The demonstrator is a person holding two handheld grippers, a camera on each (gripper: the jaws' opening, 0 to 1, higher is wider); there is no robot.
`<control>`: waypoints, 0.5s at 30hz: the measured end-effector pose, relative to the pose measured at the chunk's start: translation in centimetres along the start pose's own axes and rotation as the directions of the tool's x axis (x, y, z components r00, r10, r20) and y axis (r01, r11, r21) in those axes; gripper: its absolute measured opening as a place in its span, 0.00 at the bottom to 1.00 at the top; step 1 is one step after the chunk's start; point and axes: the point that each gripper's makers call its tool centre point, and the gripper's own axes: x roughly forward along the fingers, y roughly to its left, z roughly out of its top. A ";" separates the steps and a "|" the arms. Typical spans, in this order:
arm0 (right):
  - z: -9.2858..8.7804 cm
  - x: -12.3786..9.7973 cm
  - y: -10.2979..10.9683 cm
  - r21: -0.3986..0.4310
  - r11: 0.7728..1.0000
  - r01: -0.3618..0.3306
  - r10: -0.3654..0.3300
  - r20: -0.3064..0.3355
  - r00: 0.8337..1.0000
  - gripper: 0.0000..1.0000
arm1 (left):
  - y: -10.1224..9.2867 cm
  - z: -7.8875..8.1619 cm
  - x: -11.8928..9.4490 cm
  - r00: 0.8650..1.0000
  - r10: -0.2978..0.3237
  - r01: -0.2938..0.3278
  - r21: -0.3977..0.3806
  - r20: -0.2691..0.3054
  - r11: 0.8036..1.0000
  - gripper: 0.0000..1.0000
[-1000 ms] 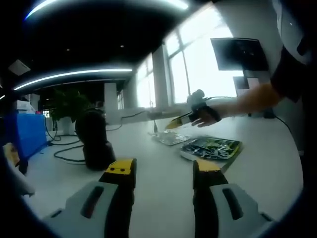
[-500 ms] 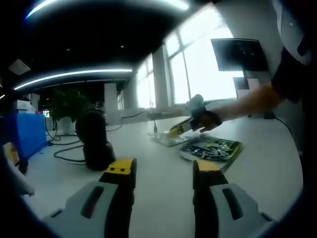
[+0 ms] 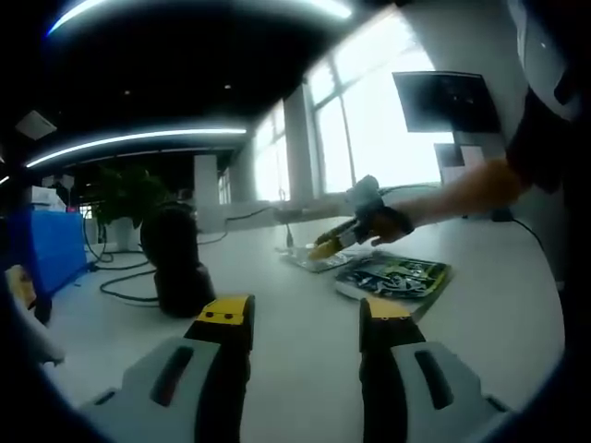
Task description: Clip sheet goods on table flip sheet goods clip sheet goods scan sheet goods put sheet goods back to table
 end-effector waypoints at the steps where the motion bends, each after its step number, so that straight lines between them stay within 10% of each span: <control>1: -0.4 0.1 0.0 0.001 1.000 -0.002 0.002 -0.010 1.000 0.68 | 0.0 0.0 0.0 1.000 0.000 0.000 0.000 0.001 1.000 0.38; 15: -0.7 0.1 -0.2 0.050 0.999 -0.008 0.009 -0.018 1.000 0.68 | -0.1 0.2 0.0 1.000 -0.006 0.006 -0.003 0.006 1.000 0.38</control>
